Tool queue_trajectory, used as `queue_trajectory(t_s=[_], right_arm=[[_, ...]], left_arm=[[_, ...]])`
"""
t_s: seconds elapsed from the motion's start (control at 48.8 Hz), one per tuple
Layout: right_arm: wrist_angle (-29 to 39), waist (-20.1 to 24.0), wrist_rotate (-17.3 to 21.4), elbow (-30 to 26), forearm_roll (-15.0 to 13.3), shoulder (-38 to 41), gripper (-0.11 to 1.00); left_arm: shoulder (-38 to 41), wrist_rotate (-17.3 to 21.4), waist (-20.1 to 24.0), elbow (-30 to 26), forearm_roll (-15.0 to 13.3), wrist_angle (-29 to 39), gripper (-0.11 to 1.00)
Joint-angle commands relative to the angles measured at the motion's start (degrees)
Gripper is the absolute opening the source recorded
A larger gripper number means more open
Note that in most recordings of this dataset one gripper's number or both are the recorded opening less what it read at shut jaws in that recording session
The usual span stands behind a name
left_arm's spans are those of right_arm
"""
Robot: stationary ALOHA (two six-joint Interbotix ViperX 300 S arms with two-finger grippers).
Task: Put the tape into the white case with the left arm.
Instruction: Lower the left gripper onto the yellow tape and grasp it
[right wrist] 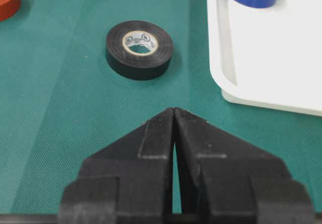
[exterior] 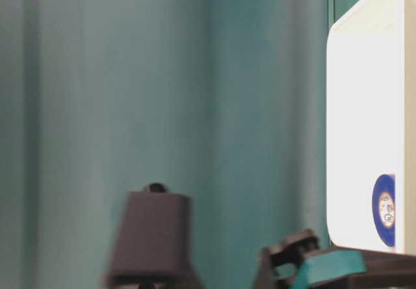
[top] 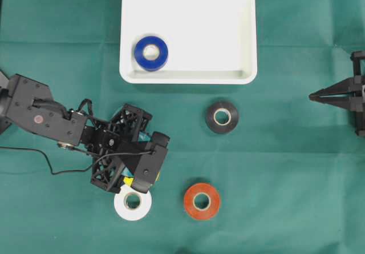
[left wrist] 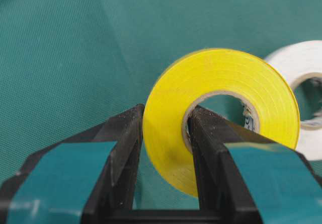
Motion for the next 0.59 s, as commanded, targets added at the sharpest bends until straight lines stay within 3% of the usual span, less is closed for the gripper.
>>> queue_trajectory(t_s=[0.0,0.287,0.574], right_arm=[[-0.5,-0.1,0.1,-0.6,0.0,0.4,-0.09],[-0.5,-0.1,0.1,-0.6,0.0,0.4,-0.09],[-0.5,-0.1,0.1,-0.6,0.0,0.4,-0.09]], left_arm=[[-2.7,-0.1,-0.5,-2.2,-0.2,1.7,0.25],[-3.3,-0.1,0.0,-2.8,-0.1,4.3,0.25],[-3.3,0.0,5.5,-2.9,-0.1,4.3,0.25]])
